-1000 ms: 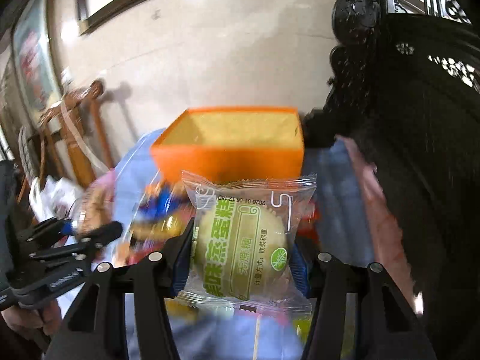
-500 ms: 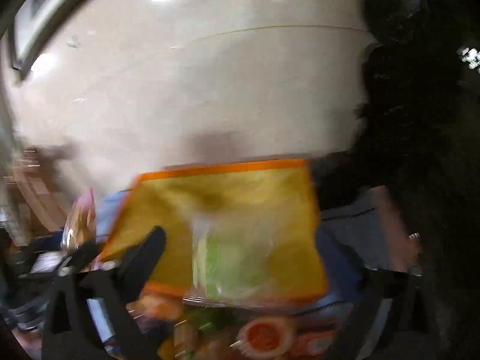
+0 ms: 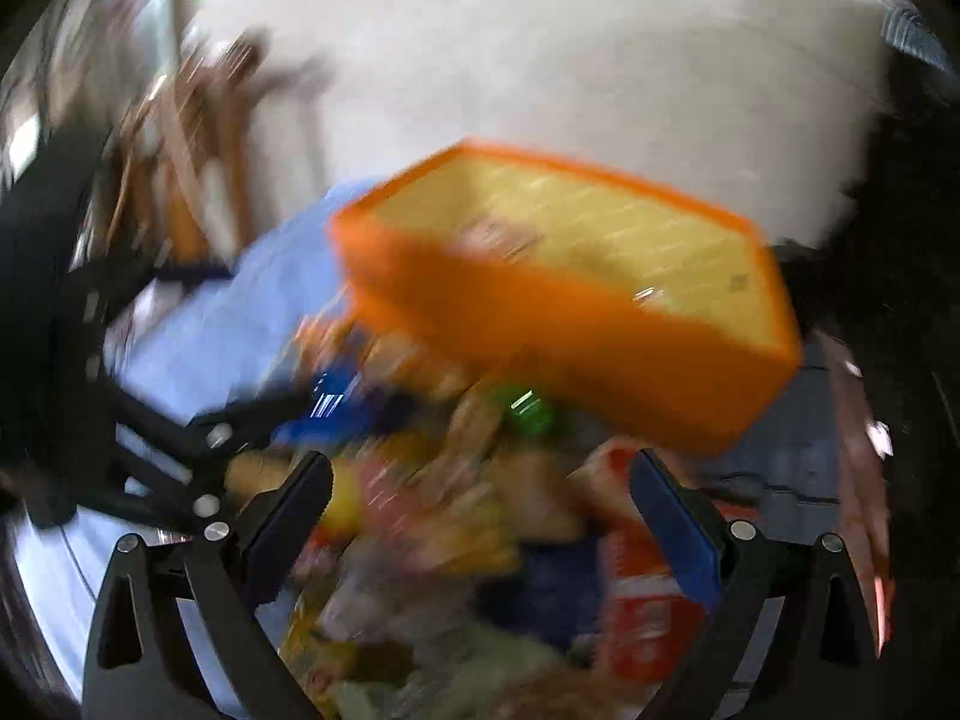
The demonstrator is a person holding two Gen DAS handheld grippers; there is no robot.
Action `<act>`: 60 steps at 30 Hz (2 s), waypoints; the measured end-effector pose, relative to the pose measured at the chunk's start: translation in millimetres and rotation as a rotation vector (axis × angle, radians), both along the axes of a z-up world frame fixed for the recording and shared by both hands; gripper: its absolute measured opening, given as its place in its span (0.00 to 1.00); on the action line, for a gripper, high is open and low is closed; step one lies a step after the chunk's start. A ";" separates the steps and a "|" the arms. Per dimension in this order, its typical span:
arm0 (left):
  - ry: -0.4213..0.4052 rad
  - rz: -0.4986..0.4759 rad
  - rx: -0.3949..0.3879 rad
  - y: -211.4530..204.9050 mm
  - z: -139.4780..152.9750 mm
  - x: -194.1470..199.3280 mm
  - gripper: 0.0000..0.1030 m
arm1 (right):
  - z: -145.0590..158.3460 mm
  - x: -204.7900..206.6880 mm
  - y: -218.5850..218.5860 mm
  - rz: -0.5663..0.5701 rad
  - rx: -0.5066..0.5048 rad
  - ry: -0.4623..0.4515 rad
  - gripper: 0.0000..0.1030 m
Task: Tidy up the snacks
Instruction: 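Drop the cookie bag and round cake into the orange box with both tools, then grasp the blue chocolate snack bag with left tool while right tool grasps a pink bag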
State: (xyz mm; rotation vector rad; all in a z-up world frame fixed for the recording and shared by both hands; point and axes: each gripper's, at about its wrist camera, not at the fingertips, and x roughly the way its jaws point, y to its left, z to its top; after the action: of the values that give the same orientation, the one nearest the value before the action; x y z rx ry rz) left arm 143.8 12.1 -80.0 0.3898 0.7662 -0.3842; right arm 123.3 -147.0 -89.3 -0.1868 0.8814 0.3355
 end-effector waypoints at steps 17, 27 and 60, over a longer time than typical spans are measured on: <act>0.287 0.060 -0.225 15.6 -54.8 34.7 0.49 | -45.2 17.4 -3.6 -0.055 0.151 0.182 0.26; 0.327 0.120 -0.393 30.2 -21.8 12.2 0.47 | -2.1 -0.8 -35.0 -0.161 0.294 0.147 0.14; 0.104 -0.210 0.287 -5.1 -60.4 -49.9 0.92 | 102.9 45.3 -92.9 -0.229 0.403 -0.062 0.14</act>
State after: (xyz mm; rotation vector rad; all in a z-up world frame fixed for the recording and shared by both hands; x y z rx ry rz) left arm 93.9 7.1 -140.4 0.7282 0.8884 -0.4959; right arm 168.6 -239.9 13.6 0.2739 0.7482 0.2848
